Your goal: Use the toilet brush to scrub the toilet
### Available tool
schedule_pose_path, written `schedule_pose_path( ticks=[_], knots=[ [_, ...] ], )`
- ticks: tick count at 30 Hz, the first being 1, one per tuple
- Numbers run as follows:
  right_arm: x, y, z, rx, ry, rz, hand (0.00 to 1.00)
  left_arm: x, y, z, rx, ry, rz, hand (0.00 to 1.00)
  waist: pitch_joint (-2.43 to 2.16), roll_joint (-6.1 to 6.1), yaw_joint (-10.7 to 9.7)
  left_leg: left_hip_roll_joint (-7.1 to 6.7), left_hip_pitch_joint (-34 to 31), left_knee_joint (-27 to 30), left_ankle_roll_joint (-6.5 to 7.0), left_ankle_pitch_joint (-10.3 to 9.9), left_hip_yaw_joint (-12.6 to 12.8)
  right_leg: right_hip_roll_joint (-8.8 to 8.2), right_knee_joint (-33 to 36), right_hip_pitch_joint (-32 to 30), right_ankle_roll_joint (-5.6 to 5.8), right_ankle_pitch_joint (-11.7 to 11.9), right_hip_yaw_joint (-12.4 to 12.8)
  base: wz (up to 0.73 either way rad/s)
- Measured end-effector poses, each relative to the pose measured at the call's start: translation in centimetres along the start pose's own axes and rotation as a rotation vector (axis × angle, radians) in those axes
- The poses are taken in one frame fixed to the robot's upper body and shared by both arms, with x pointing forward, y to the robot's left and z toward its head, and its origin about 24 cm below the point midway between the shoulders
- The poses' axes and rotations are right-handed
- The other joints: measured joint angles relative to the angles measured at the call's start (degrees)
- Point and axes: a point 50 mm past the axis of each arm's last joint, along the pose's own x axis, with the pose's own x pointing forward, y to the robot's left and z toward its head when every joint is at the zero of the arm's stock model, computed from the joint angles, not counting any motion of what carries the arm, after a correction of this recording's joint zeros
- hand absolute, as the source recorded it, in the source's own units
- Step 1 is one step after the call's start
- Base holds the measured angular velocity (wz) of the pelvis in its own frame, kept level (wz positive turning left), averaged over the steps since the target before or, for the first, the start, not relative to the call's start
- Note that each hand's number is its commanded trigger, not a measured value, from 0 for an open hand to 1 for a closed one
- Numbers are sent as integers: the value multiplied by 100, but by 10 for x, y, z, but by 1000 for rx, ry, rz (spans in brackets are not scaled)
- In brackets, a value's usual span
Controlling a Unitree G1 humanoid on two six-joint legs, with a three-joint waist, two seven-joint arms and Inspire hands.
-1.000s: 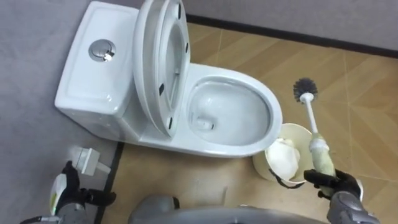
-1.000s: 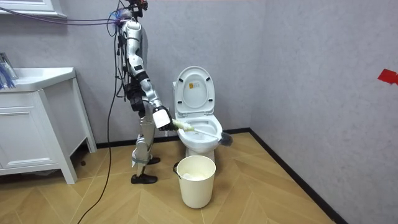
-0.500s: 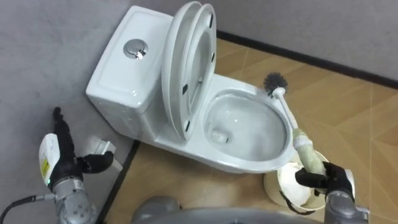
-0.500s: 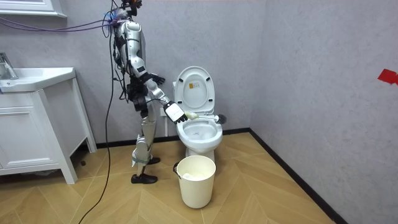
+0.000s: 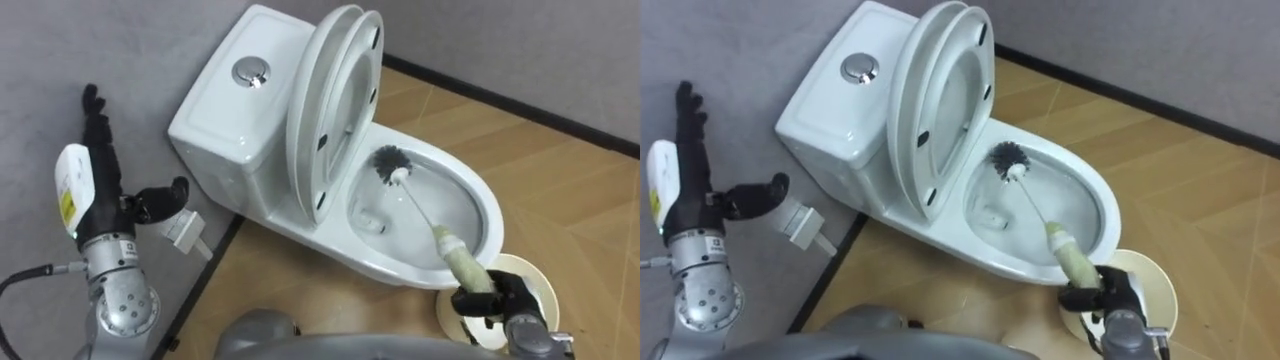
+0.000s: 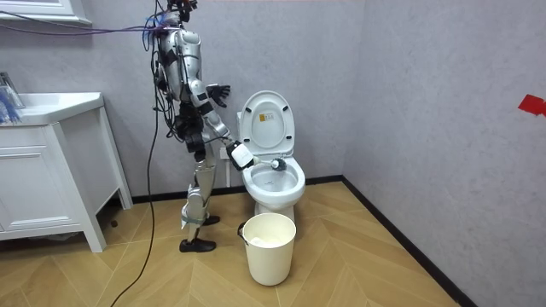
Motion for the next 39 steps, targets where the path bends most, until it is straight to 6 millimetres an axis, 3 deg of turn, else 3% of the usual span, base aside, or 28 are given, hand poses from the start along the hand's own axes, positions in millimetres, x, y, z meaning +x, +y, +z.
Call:
schedule_pose_path(
  ticks=[4, 12, 17, 23, 32, 39],
  knots=[
    [-1, 2, -7, -27, 23, 43, 100, 2, 1, 8, 15, -47, 8, 0, -3, 12, -88, 0, 13, 3, 6, 1, 31, -15, 0, -13, 3, -2, 44, -5],
    [-2, 6, -12, -54, 42, 76, 100, -1, -26, 30, 121, -206, -117, 0, -1, 26, -340, 12, 19, -35, 10, 4, 158, -11, 23, -34, 13, -8, 194, -5],
    [-3, 6, -15, -54, 56, 96, 100, -2, -36, 34, 199, -263, -200, 0, 1, 10, -531, 13, 36, -78, 11, 4, 224, -18, 23, -56, 13, -8, 230, -6],
    [-3, 4, -16, -79, 74, 108, 100, -6, -48, 20, 294, -228, -286, 0, -6, 14, -552, 71, 38, -132, 19, 1, 475, -18, 125, -230, 11, -6, 514, -22],
    [3, 2, 0, -129, 51, 118, 100, -13, -72, -20, 465, -90, -514, 0, -6, 9, -740, 111, 36, -189, 25, 0, 600, -10, 215, -354, 7, -4, 622, -9],
    [8, -12, 13, -206, 33, 94, 100, -11, -69, -25, 569, -106, -563, 0, -3, -1, -729, 108, -5, -226, 45, 11, 675, -29, 318, -465, 9, -6, 720, -6]
  ],
)
